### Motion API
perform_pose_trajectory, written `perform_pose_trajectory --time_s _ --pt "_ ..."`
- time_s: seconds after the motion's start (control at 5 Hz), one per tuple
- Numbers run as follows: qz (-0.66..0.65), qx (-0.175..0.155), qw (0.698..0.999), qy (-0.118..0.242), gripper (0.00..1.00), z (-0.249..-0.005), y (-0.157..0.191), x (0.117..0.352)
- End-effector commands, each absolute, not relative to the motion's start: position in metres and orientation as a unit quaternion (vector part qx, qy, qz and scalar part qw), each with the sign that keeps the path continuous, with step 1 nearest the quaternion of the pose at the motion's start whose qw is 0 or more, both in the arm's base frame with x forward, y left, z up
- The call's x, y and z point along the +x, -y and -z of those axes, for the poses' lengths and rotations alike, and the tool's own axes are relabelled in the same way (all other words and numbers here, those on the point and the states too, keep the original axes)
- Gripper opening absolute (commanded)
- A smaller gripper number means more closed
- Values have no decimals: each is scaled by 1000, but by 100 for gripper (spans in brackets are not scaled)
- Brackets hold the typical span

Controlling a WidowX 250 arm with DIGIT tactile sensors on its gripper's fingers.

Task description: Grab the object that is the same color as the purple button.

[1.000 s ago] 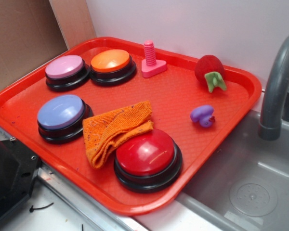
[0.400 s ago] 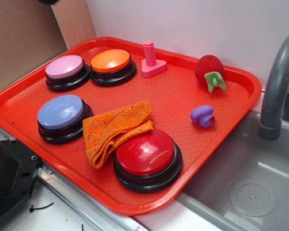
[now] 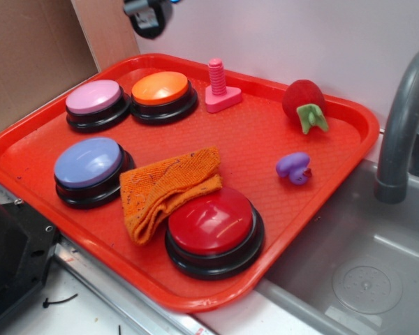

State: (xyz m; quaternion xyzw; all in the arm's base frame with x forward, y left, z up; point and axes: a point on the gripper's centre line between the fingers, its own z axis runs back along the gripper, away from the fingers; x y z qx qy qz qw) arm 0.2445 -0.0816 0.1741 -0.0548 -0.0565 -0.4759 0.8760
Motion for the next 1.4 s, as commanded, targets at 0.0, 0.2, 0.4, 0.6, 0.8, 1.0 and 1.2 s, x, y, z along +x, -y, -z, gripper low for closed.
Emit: perform_pose_trajectory --time_s 0.0,0.2,0.4,0.6,0.8,1.0,1.2 --pt "553 -26 826 108 100 -145 127 256" --pt "543 -30 834 92 100 -120 137 266" --pt "550 -47 827 108 100 -101 150 269" --pt "543 -67 831 99 100 -84 160 269" --pt "551 -63 827 90 100 -67 167 271" --pt "555 -64 826 78 100 -52 172 270" --pt "563 -76 820 70 100 -42 175 266"
